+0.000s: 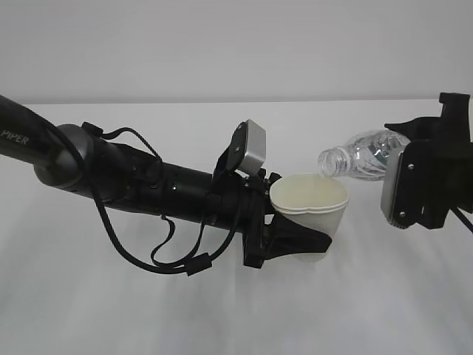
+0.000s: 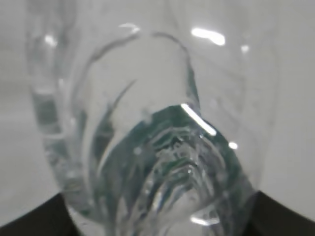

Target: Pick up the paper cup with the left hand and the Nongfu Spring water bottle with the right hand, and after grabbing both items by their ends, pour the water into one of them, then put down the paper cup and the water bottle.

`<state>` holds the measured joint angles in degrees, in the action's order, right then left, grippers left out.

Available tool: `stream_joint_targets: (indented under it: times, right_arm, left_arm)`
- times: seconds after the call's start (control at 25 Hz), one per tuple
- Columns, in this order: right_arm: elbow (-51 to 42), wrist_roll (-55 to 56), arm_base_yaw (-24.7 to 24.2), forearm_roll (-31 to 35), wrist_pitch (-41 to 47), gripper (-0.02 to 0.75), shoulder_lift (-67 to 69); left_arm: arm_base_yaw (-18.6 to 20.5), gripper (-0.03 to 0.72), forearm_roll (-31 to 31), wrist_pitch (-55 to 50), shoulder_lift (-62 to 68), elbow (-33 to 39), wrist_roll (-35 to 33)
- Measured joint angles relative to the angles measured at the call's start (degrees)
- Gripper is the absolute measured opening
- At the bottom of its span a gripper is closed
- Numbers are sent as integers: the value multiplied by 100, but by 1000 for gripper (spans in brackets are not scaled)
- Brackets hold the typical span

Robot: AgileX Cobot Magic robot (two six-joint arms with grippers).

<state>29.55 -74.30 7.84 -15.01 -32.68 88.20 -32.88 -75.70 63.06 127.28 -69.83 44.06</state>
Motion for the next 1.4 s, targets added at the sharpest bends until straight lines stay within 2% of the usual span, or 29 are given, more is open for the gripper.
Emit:
stream_joint_targets:
  times: [1.4]
  right_arm:
    - [107, -351, 0, -102, -34, 410, -8]
  left_arm:
    - [0, 440, -13, 20, 0, 0, 0]
